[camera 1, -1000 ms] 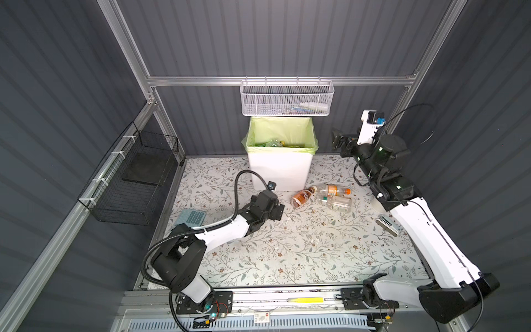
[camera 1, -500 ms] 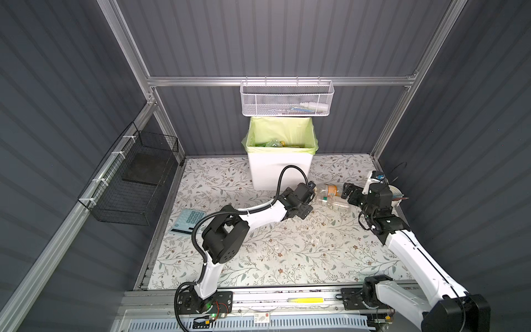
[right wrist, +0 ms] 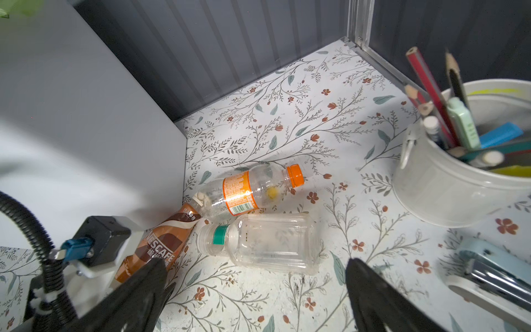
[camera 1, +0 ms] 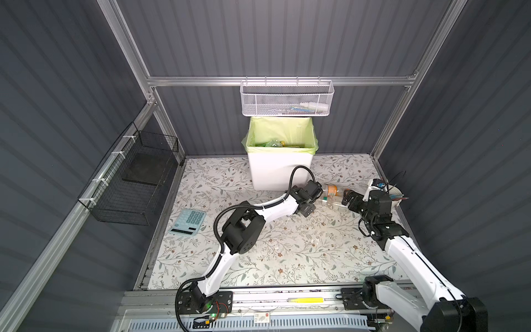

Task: Throw the plastic bottles in the bin
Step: 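Grasp the brown Nescafe bottle with the left gripper, then lift the Nescafe bottle with the left gripper over the bin and release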

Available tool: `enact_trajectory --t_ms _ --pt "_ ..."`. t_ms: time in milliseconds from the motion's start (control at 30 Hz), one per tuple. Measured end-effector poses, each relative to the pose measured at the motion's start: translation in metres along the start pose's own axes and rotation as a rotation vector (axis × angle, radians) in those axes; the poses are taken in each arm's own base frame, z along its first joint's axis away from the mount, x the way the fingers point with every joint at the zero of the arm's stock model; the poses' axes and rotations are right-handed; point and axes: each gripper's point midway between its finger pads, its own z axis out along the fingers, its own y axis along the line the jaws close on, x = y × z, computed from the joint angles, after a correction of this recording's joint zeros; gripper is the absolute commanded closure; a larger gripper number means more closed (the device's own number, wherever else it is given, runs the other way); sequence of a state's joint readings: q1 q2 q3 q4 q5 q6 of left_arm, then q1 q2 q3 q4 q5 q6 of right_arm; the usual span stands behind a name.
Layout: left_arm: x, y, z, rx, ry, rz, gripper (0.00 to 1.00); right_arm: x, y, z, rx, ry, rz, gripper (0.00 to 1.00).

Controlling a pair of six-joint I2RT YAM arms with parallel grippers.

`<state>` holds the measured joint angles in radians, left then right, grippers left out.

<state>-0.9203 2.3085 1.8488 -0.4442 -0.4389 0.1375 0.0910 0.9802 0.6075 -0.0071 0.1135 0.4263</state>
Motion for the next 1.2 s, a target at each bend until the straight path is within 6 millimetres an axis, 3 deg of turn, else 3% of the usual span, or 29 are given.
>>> enact_trajectory --t_ms 100,400,567,700,800,900,967,1200 --pt "0.001 -0.001 0.005 -0.005 0.015 0.016 0.06 0.0 0.0 0.0 -0.003 0.002 0.002 0.01" --pt "0.006 -0.005 0.01 0.003 0.039 0.046 0.45 0.002 0.002 0.002 -0.015 0.011 0.003 0.01" --pt "0.01 -0.005 0.005 0.014 0.033 0.042 0.54 0.004 0.001 0.003 -0.018 0.017 0.004 0.01" --pt "0.014 0.002 -0.018 0.025 0.024 0.036 0.56 0.007 0.0 0.003 -0.019 0.025 0.004 0.01" --pt "0.004 0.015 -0.052 0.021 -0.036 0.014 0.58 0.007 0.0 0.003 -0.02 0.025 0.004 0.01" --pt "-0.019 0.036 -0.107 0.006 -0.171 -0.028 0.58 0.007 0.0 0.003 -0.02 0.024 0.005 0.01" --pt "-0.038 0.053 -0.153 -0.008 -0.294 -0.059 0.57 0.007 0.0 0.003 -0.02 0.023 0.005 0.01" --pt "-0.092 0.146 -0.354 -0.165 -0.831 -0.185 0.53 0.006 0.0 0.003 -0.022 0.023 0.007 0.01"
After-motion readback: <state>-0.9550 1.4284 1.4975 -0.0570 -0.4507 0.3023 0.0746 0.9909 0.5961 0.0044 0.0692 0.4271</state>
